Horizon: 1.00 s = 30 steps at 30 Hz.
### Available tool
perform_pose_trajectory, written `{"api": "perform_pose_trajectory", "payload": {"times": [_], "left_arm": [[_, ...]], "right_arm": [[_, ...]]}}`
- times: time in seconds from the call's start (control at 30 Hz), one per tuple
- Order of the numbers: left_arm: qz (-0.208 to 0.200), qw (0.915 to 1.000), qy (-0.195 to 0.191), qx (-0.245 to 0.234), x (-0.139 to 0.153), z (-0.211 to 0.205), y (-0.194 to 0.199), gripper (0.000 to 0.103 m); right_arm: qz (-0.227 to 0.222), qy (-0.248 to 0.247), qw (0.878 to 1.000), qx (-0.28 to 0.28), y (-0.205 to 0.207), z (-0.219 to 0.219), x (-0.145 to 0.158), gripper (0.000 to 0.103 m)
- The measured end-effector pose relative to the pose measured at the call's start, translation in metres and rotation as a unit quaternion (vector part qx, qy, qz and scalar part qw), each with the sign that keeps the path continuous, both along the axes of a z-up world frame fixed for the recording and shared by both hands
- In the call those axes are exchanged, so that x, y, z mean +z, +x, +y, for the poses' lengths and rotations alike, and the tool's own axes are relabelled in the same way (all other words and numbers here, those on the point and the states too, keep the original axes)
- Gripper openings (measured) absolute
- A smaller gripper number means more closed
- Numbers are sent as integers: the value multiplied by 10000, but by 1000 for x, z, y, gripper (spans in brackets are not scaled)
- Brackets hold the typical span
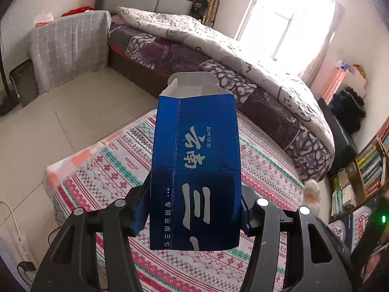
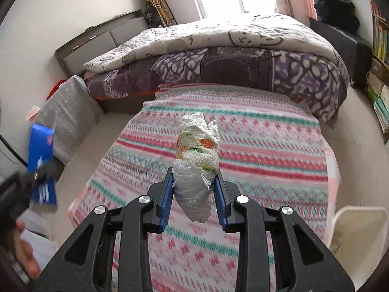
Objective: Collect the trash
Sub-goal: 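Carry the wrapped bundle over the white bin and open the right gripper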
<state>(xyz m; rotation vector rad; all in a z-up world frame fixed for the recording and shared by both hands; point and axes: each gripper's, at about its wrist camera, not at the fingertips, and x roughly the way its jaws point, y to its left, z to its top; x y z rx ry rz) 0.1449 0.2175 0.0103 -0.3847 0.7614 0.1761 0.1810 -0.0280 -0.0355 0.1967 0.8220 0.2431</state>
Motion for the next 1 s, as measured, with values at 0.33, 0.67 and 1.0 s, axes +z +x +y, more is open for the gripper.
{"api": "perform_pose_trajectory", "payload": {"times": [0.33,0.67,1.0], "left_arm": [[78,9989,332,-308,-7,-35,5,57],[21,9966,479,-676,-8,-74,8,57],[11,9909,591,-1207,-10,-129,3,57]], "right_arm": [[-126,88,9999,-46,-30,-39,-11,29],[-160,90,9991,-371,-45,-82,-3,29],[-128,151,9960,-866,-67,-134,1,29]]}}
